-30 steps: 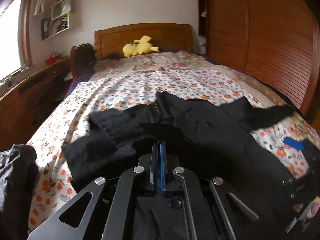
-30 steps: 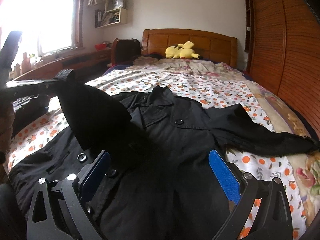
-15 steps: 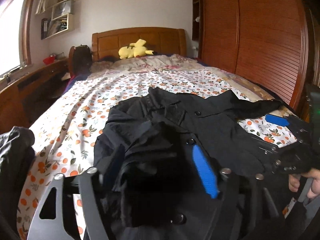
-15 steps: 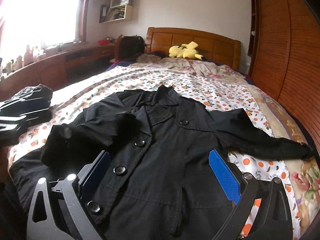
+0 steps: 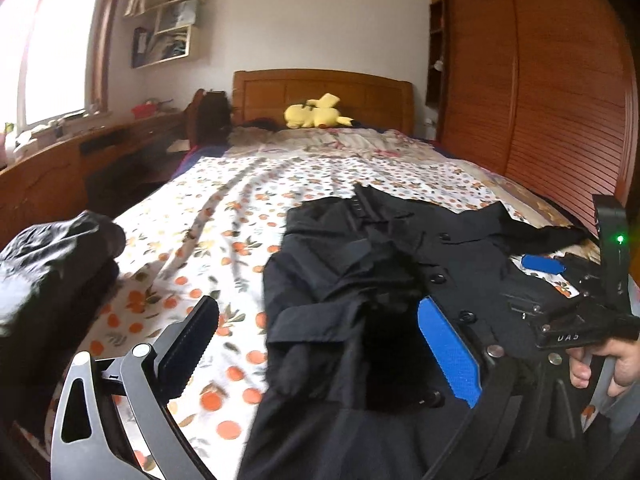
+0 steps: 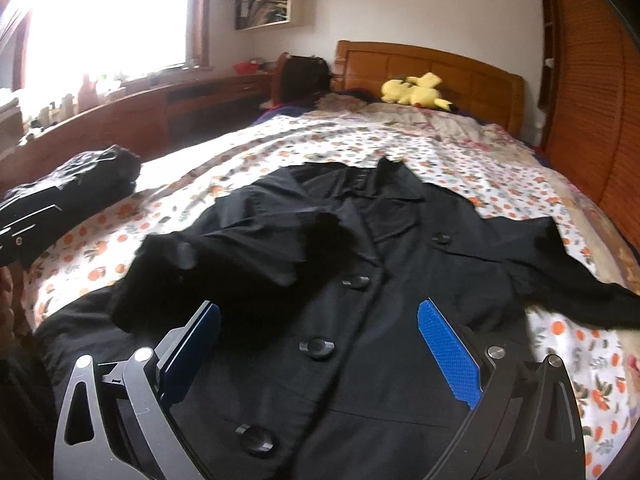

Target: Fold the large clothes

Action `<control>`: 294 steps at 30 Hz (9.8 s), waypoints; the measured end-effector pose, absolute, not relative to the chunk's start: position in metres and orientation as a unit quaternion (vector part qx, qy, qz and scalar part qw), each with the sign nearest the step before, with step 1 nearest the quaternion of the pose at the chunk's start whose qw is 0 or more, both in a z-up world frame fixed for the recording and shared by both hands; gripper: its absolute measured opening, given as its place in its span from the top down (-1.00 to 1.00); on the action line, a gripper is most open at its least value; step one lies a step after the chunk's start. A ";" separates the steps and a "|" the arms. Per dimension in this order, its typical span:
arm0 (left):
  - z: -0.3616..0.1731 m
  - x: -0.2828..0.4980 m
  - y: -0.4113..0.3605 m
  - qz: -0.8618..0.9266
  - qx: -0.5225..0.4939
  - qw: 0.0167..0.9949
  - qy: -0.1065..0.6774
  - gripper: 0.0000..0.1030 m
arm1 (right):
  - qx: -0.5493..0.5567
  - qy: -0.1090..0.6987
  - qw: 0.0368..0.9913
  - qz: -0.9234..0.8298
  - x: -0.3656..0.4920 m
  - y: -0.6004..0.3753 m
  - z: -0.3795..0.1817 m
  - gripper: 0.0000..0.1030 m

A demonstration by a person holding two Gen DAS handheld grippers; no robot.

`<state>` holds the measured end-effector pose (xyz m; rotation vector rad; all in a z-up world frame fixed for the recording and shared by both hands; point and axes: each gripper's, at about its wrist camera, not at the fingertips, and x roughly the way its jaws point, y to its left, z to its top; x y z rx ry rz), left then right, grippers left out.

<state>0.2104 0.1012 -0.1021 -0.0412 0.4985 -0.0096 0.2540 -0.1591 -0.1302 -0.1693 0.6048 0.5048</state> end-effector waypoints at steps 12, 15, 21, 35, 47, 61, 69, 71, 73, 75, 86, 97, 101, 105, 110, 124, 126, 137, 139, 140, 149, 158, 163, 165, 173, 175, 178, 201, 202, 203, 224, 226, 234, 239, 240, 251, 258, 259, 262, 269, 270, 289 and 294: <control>-0.102 0.179 0.151 0.037 -0.028 0.971 0.235 -0.95 | -0.083 0.321 0.880 0.341 0.244 -0.075 -0.143 -0.58; -0.103 0.175 0.158 0.045 -0.028 0.971 0.234 -0.95 | -0.088 0.327 0.870 0.359 0.241 -0.055 -0.145 -0.54; -0.104 0.170 0.165 0.052 -0.028 0.970 0.235 -0.95 | -0.100 0.345 0.855 0.374 0.243 -0.026 -0.155 -0.40; -0.111 0.166 0.162 0.051 -0.024 0.969 0.242 -0.95 | -0.067 0.355 0.844 0.398 0.246 -0.035 -0.159 0.86; -0.106 0.176 0.133 0.023 -0.014 0.971 0.239 -0.95 | 0.012 0.287 0.887 0.360 0.233 -0.129 -0.100 0.88; -0.103 0.199 0.066 -0.033 0.012 0.970 0.240 -0.95 | 0.086 0.280 0.922 0.252 0.237 -0.231 -0.108 0.14; -0.108 0.211 0.025 -0.061 0.031 0.967 0.244 -0.95 | 0.069 0.263 0.939 0.208 0.221 -0.275 -0.102 -0.28; -0.110 0.213 0.018 -0.065 0.035 0.967 0.245 -0.95 | 0.065 0.252 0.945 0.198 0.217 -0.286 -0.099 -0.28; -0.113 0.217 0.011 -0.069 0.040 0.966 0.248 -0.95 | 0.057 0.247 0.949 0.186 0.217 -0.295 -0.100 -0.28; -0.116 0.220 0.005 -0.072 0.043 0.965 0.250 -0.95 | 0.047 0.251 0.951 0.172 0.223 -0.301 -0.104 -0.28; -0.126 0.223 -0.020 -0.093 0.055 0.960 0.257 -0.95 | -0.011 0.335 0.935 0.118 0.241 -0.317 -0.159 -0.24; -0.133 0.222 -0.039 -0.109 0.071 0.956 0.263 -0.95 | -0.006 0.369 0.915 0.161 0.227 -0.315 -0.172 0.88; -0.131 0.221 -0.040 -0.111 0.069 0.957 0.259 -0.95 | -0.012 0.362 0.914 0.183 0.206 -0.308 -0.160 0.90; -0.130 0.221 -0.040 -0.111 0.070 0.957 0.258 -0.95 | -0.029 0.357 0.913 0.194 0.184 -0.297 -0.158 0.85; -0.127 0.221 -0.040 -0.111 0.066 0.957 0.258 -0.95 | -0.035 0.347 0.919 0.186 0.176 -0.298 -0.154 0.38; -0.100 0.202 -0.043 -0.114 0.047 0.959 0.254 -0.95 | -0.079 0.343 0.912 0.213 0.229 -0.283 -0.166 0.22; -0.097 0.200 -0.044 -0.110 0.049 0.959 0.256 -0.95 | -0.080 0.361 0.904 0.213 0.238 -0.282 -0.178 0.21; -0.103 0.213 -0.034 -0.075 0.045 0.961 0.263 -0.95 | -0.071 0.373 0.897 0.228 0.241 -0.284 -0.192 0.18; -0.109 0.223 -0.033 -0.076 0.045 0.960 0.266 -0.95 | -0.071 0.371 0.898 0.227 0.240 -0.285 -0.190 0.18; -0.113 0.229 -0.033 -0.078 0.046 0.960 0.267 -0.95 | -0.070 0.369 0.898 0.227 0.239 -0.285 -0.189 0.17; -0.147 0.269 -0.027 -0.085 0.047 0.959 0.267 -0.95 | -0.067 0.344 0.917 0.193 0.228 -0.294 -0.156 0.12; -0.170 0.280 -0.021 -0.097 0.033 0.957 0.271 -0.95 | -0.071 0.317 0.933 0.154 0.244 -0.305 -0.126 0.07; -0.174 0.275 -0.022 -0.094 0.038 0.960 0.261 -0.95 | -0.073 0.310 0.937 0.144 0.254 -0.306 -0.119 0.07; -0.176 0.274 -0.023 -0.094 0.038 0.961 0.259 -0.95 | -0.074 0.308 0.938 0.139 0.259 -0.308 -0.117 0.07; -0.179 0.270 -0.022 -0.086 0.036 0.964 0.250 -0.95 | -0.079 0.315 0.940 0.103 0.289 -0.326 -0.122 0.05; -0.179 0.270 -0.023 -0.086 0.037 0.964 0.249 -0.95 | -0.080 0.319 0.940 0.089 0.300 -0.336 -0.124 -0.07; -0.179 0.269 -0.022 -0.086 0.036 0.965 0.247 -0.95 | -0.083 0.327 0.939 0.063 0.321 -0.354 -0.128 -0.11; -0.180 0.271 -0.019 -0.094 0.030 0.963 0.252 -0.95 | -0.181 0.443 0.874 -0.084 0.457 -0.455 -0.210 0.58; -0.180 0.271 -0.019 -0.095 0.030 0.962 0.253 -0.95 | -0.185 0.444 0.872 -0.091 0.458 -0.456 -0.211 0.81; -0.180 0.271 -0.018 -0.095 0.030 0.962 0.253 -0.95 | -0.185 0.442 0.873 -0.093 0.458 -0.456 -0.209 0.86; -0.179 0.268 -0.018 -0.096 0.030 0.963 0.250 -0.95 | -0.182 0.249 0.946 0.103 0.361 -0.301 -0.074 0.97; -0.179 0.269 -0.018 -0.096 0.030 0.963 0.249 -0.95 | -0.181 0.260 0.940 0.123 0.354 -0.289 -0.083 0.97; -0.178 0.268 -0.019 -0.097 0.028 0.963 0.249 -0.95 | -0.178 0.322 0.918 0.145 0.334 -0.273 -0.118 0.97; -0.177 0.267 -0.017 -0.101 0.026 0.963 0.247 -0.95 | -0.168 0.339 0.915 0.142 0.323 -0.277 -0.116 0.97; -0.177 0.266 -0.017 -0.102 0.024 0.963 0.247 -0.95 | -0.166 0.336 0.917 0.137 0.320 -0.279 -0.111 0.96; -0.170 0.255 -0.009 -0.125 0.009 0.962 0.242 -0.95 | -0.123 0.333 0.934 0.043 0.328 -0.334 -0.095 0.10; -0.161 0.243 -0.002 -0.135 0.012 0.963 0.232 -0.95 | -0.087 0.371 0.924 -0.012 0.336 -0.376 -0.122 -0.11; -0.161 0.243 -0.001 -0.136 0.011 0.963 0.232 -0.95 | -0.082 0.373 0.924 -0.018 0.334 -0.380 -0.125 -0.18; -0.158 0.240 0.004 -0.138 0.007 0.963 0.230 -0.95 | -0.075 0.373 0.924 -0.030 0.328 -0.390 -0.127 -0.29; -0.152 0.233 0.012 -0.137 0.005 0.965 0.225 -0.95 | -0.064 0.379 0.922 -0.043 0.314 -0.409 -0.129 -0.31; -0.152 0.233 0.012 -0.137 0.005 0.965 0.225 -0.95 | -0.064 0.382 0.921 -0.042 0.313 -0.410 -0.131 -0.31; -0.157 0.233 0.003 -0.131 0.024 0.963 0.233 -0.95 | -0.058 0.473 0.878 -0.035 0.315 -0.425 -0.193 -0.50; -0.156 0.233 0.002 -0.132 0.026 0.964 0.231 -0.95 | -0.058 0.486 0.871 -0.032 0.318 -0.424 -0.197 -0.50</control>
